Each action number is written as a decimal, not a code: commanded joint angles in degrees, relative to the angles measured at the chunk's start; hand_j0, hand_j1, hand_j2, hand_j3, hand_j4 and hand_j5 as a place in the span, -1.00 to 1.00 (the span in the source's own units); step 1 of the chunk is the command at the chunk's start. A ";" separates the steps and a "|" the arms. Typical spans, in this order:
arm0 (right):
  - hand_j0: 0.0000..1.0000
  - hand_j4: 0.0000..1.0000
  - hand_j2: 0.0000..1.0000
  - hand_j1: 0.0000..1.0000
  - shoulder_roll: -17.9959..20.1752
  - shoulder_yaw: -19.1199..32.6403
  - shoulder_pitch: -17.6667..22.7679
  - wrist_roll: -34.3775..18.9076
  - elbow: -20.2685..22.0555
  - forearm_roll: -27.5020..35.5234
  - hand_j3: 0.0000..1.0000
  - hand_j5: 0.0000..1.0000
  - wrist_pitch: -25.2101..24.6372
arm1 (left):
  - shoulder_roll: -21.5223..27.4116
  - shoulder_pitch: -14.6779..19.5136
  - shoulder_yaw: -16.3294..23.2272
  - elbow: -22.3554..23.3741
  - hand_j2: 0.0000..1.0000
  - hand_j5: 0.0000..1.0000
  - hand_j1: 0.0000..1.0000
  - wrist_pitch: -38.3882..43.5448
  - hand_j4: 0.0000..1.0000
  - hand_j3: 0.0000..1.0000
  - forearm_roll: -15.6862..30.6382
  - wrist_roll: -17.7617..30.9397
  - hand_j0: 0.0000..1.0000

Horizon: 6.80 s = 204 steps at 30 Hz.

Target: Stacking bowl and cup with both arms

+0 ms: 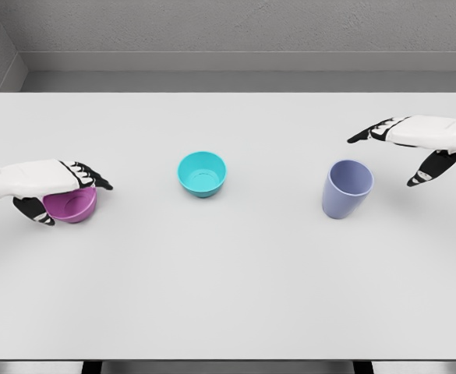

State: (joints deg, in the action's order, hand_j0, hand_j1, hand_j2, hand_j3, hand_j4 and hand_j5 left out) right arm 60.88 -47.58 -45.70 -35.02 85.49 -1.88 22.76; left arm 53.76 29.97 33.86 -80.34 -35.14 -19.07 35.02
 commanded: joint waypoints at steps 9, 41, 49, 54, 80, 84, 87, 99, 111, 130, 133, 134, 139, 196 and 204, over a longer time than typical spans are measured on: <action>1.00 1.00 1.00 1.00 0.38 -0.06 0.00 0.02 2.31 0.30 1.00 1.00 -0.09 | -0.24 0.00 -0.02 0.88 1.00 1.00 1.00 0.14 1.00 1.00 0.09 -0.02 1.00; 1.00 1.00 1.00 1.00 -1.03 -0.59 0.09 0.02 3.28 0.47 1.00 1.00 0.79 | -0.24 2.11 -0.37 -0.96 0.65 0.65 0.65 0.14 0.65 0.65 0.61 -0.02 0.65; 1.00 1.00 1.00 1.00 -2.79 -1.38 0.09 0.02 3.19 0.47 1.00 1.00 0.79 | -0.32 3.87 -0.20 -3.07 0.65 0.65 0.65 0.14 0.65 0.65 0.53 -0.02 0.65; 1.00 1.00 1.00 1.00 -3.14 -1.91 0.09 0.02 3.19 0.47 1.00 1.00 0.79 | -0.59 4.92 -0.11 -4.83 0.65 0.65 0.65 0.14 0.65 0.65 0.61 -0.02 0.65; 1.00 1.00 1.00 1.00 -4.46 -3.84 0.35 0.02 2.93 0.38 1.00 1.00 0.70 | -8.41 10.55 2.97 -5.09 0.59 0.59 0.59 0.14 0.59 0.59 0.18 -0.02 0.59; 1.00 1.00 1.00 1.00 -4.90 -4.01 0.53 0.02 2.93 0.38 1.00 1.00 0.70 | -9.20 12.57 5.16 -4.92 0.60 0.60 0.60 0.14 0.60 0.60 0.18 -0.02 0.60; 1.00 1.00 1.00 1.00 -4.90 -4.28 0.53 0.02 2.84 0.38 1.00 1.00 0.62 | -10.34 13.36 5.43 -4.74 0.60 0.60 0.60 0.14 0.60 0.60 0.18 -0.02 0.60; 1.00 1.00 1.00 1.00 -5.42 -4.63 0.53 0.02 1.78 0.21 1.00 1.00 0.62 | -12.54 15.47 7.45 -4.39 0.60 0.60 0.60 0.14 0.60 0.60 0.09 -0.02 0.60; 1.00 1.00 1.00 1.00 -5.42 -4.72 0.53 0.02 1.78 0.12 1.00 1.00 0.62 | -15.88 18.54 10.52 -3.07 0.60 0.60 0.60 0.14 0.60 0.60 -0.35 -0.02 0.60; 0.75 0.75 0.75 0.75 -5.34 -5.33 0.53 0.02 1.87 0.03 0.75 0.75 0.70 | -24.93 21.44 12.90 7.30 0.60 0.60 0.60 0.14 0.60 0.60 -3.60 -0.02 0.60; 0.64 0.64 0.64 0.64 -5.34 -5.42 0.53 0.02 1.87 0.03 0.64 0.64 0.79 | -25.81 21.45 12.99 8.09 0.61 0.61 0.61 0.14 0.61 0.61 -4.66 -0.02 0.61; 0.55 0.55 0.55 0.55 -5.34 -5.42 0.53 0.02 1.87 0.03 0.55 0.55 0.79 | -25.90 21.45 13.16 8.09 0.61 0.61 0.61 0.14 0.61 0.61 -4.66 -0.02 0.61; 0.42 0.42 0.42 0.42 -5.34 -5.42 0.53 0.02 1.87 0.12 0.42 0.42 0.79 | -26.60 21.36 13.34 8.53 0.61 0.61 0.61 0.14 0.61 0.61 -4.83 -0.02 0.61; 0.43 0.43 0.43 0.43 -5.51 -4.98 -6.85 0.02 3.28 0.56 0.43 0.43 2.55 | -4.89 3.79 -13.37 -6.06 1.00 1.00 1.00 0.14 1.00 1.00 13.53 -2.06 1.00; 0.43 0.43 0.43 0.43 -6.92 -4.98 -7.91 0.02 3.28 0.65 0.43 0.43 2.73 | -13.15 -6.33 -25.16 -2.02 1.00 1.00 1.00 0.14 1.00 1.00 12.31 -1.97 1.00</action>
State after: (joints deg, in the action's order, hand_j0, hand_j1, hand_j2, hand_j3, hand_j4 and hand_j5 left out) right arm 54.28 -52.61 -53.88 -35.05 88.73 -1.57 25.59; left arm 42.60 23.38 12.38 -83.00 -35.19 -7.12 33.12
